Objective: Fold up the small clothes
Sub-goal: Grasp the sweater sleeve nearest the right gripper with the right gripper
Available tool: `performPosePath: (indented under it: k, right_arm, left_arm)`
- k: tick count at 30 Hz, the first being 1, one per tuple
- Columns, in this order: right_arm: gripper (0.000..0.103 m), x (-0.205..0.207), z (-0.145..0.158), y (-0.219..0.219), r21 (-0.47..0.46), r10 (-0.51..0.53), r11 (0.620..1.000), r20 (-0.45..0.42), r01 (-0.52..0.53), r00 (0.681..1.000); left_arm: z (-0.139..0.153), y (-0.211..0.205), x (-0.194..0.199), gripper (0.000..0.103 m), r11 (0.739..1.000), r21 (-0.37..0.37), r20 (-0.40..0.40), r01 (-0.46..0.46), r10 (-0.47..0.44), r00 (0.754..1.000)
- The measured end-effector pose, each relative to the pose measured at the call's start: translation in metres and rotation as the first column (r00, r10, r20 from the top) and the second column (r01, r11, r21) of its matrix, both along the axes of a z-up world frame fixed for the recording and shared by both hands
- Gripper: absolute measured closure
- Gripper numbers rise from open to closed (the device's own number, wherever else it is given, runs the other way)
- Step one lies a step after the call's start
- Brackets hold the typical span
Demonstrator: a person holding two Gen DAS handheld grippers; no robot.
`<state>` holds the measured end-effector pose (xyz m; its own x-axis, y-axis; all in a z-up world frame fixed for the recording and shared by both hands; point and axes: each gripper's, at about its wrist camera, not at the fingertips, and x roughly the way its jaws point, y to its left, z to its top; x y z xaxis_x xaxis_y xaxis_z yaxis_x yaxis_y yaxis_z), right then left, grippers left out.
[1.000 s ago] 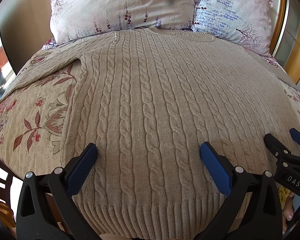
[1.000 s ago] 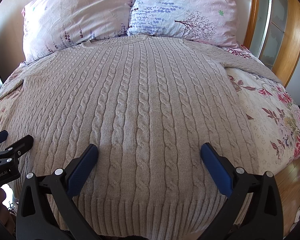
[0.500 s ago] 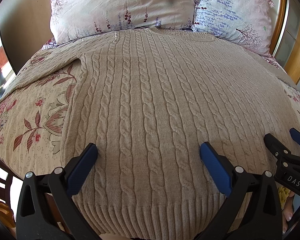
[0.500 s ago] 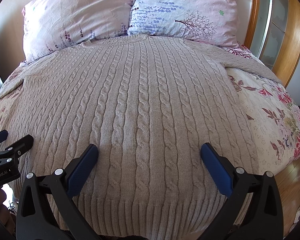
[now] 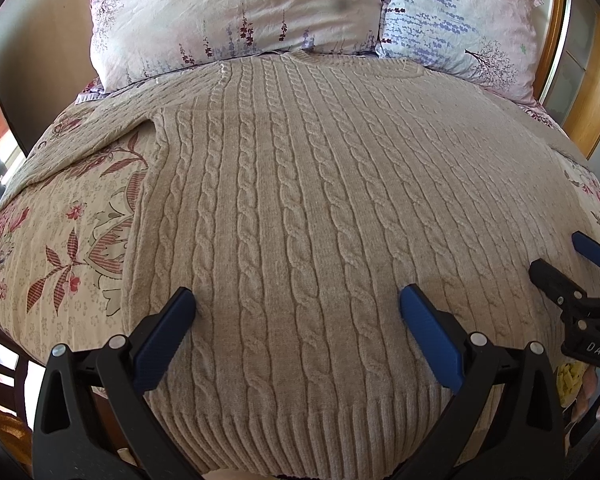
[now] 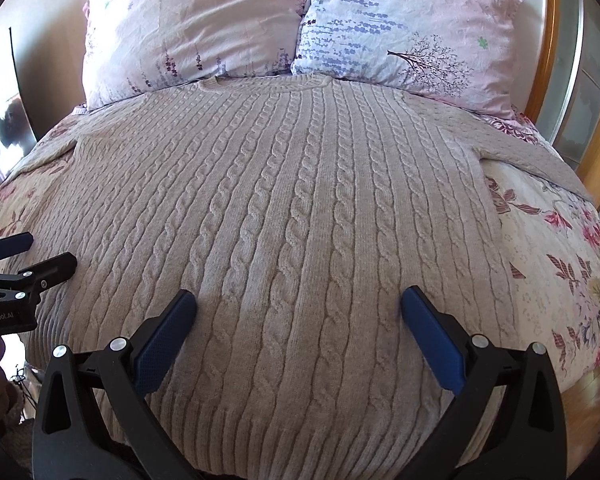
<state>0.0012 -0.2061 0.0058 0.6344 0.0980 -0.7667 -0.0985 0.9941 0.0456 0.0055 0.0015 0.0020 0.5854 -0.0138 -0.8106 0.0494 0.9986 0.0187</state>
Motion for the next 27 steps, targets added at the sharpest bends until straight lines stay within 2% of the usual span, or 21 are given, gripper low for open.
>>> performPosePath:
  k: [3, 6, 9, 10, 12, 14, 16, 18, 21, 23, 25, 27]
  right_arm:
    - [0.001, 0.012, 0.011, -0.029, 0.086, -0.044, 0.995, 0.007, 0.044, 0.999]
    - [0.001, 0.032, 0.030, -0.076, 0.184, -0.153, 0.972, 0.024, 0.146, 0.988]
    - [0.004, 0.055, 0.046, -0.135, 0.300, -0.283, 0.916, 0.014, 0.266, 0.959]
    - [0.011, 0.063, 0.048, -0.154, 0.336, -0.320, 0.892, 0.001, 0.301, 0.947]
    - [0.022, 0.079, 0.048, -0.190, 0.399, -0.399, 0.834, -0.042, 0.382, 0.916]
    - [0.034, 0.093, 0.041, -0.226, 0.457, -0.477, 0.755, -0.109, 0.470, 0.872]
    - [0.042, 0.105, 0.031, -0.255, 0.495, -0.535, 0.678, -0.175, 0.544, 0.826]
    - [0.047, 0.117, 0.021, -0.277, 0.499, -0.586, 0.618, -0.223, 0.607, 0.779]
    - [0.054, 0.129, 0.009, -0.299, 0.482, -0.636, 0.565, -0.262, 0.670, 0.726]
    - [0.058, 0.135, 0.002, -0.310, 0.477, -0.658, 0.526, -0.296, 0.704, 0.692]
    - [0.064, 0.134, -0.003, -0.317, 0.473, -0.683, 0.489, -0.314, 0.733, 0.659]
    - [0.064, 0.132, -0.003, -0.321, 0.476, -0.705, 0.464, -0.312, 0.747, 0.637]
  left_arm:
    - [0.004, -0.002, 0.008, 0.002, 1.000, 0.007, 0.001, 0.024, -0.024, 1.000]
    - [0.009, 0.001, 0.022, 0.002, 1.000, -0.006, 0.019, 0.028, -0.028, 0.999]
    - [0.018, 0.004, 0.038, 0.002, 0.999, -0.005, 0.055, 0.037, -0.037, 0.998]
    - [0.021, 0.004, 0.043, 0.002, 0.999, 0.002, 0.060, 0.042, -0.042, 0.997]
    - [0.027, 0.004, 0.055, 0.002, 0.998, 0.000, 0.055, 0.056, -0.056, 0.997]
    - [0.030, 0.006, 0.066, 0.002, 0.997, -0.020, 0.040, 0.070, -0.070, 0.997]
    - [0.033, 0.008, 0.079, 0.002, 0.994, -0.060, 0.018, 0.088, -0.087, 0.996]
    - [0.036, 0.014, 0.087, 0.002, 0.986, -0.123, 0.027, 0.109, -0.106, 0.994]
    - [0.044, 0.025, 0.094, 0.002, 0.965, -0.225, 0.093, 0.131, -0.113, 0.989]
    - [0.050, 0.031, 0.100, 0.002, 0.955, -0.264, 0.130, 0.132, -0.100, 0.986]
    - [0.055, 0.033, 0.105, 0.002, 0.960, -0.252, 0.160, 0.126, -0.087, 0.983]
    - [0.059, 0.033, 0.108, 0.002, 0.968, -0.221, 0.188, 0.123, -0.081, 0.979]
